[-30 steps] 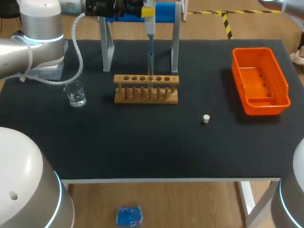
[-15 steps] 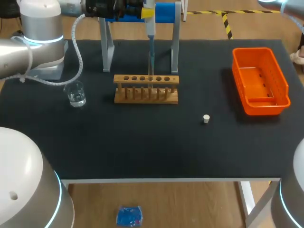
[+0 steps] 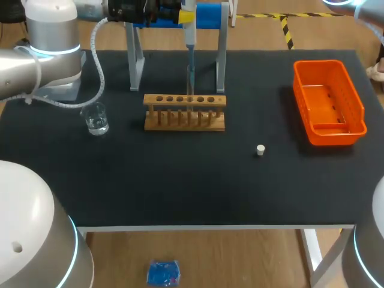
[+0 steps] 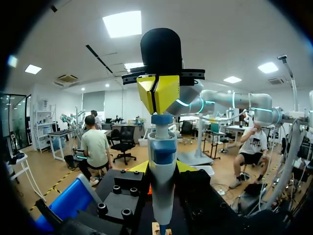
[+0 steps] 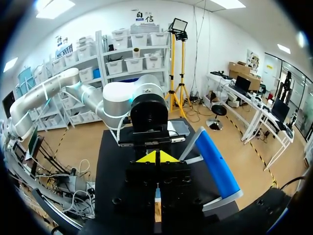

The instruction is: Invert the test tube, pick up the pipette, mount the tip to pipette, aspirate from beaker and dispense into the tube, eject the tip, return the pipette, and cap with the stopper.

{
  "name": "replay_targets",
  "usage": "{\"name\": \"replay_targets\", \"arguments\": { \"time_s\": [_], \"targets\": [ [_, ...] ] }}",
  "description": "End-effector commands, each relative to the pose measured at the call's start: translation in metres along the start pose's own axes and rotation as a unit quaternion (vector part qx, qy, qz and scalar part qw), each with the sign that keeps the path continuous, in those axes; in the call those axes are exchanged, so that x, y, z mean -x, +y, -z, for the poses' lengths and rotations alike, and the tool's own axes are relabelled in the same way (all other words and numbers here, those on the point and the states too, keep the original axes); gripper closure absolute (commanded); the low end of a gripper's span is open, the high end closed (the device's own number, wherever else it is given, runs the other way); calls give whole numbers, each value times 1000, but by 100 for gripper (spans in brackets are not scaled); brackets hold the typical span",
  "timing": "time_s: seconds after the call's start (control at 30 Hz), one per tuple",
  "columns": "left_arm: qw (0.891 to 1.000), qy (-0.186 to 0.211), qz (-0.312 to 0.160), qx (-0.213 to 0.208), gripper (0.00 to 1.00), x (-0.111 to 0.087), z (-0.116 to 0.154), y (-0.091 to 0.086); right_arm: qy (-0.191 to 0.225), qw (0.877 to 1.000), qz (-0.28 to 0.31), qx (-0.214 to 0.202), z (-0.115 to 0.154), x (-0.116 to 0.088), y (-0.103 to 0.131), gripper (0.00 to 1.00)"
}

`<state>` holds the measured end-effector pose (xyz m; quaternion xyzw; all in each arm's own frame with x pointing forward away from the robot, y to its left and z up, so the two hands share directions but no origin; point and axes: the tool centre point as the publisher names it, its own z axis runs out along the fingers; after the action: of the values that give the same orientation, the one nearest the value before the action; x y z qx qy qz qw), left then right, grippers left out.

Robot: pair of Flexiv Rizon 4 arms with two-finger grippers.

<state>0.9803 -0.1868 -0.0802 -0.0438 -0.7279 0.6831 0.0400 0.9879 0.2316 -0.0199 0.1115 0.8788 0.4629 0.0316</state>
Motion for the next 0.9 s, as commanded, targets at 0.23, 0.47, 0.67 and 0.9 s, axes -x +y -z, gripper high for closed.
{"name": "replay_targets", "arguments": {
  "time_s": [0.23,0.47,0.67,0.9],
  "targets": [
    [1000,-1,-1,-1,100,0,-1,-3,4,1000,-6,-4,-4,1,-11,100],
    [1000,-1,-1,-1,100,0,-1,-3,5,1000,-8,-6,-6,1,-17,100],
    [1000,-1,-1,-1,100,0,-1,-3,5,1000,-7,-6,-6,1,-17,100],
    [1000,-1,-1,-1,100,0,-1,-3,4,1000,-5,-4,-5,1,-16,100]
  ]
}}
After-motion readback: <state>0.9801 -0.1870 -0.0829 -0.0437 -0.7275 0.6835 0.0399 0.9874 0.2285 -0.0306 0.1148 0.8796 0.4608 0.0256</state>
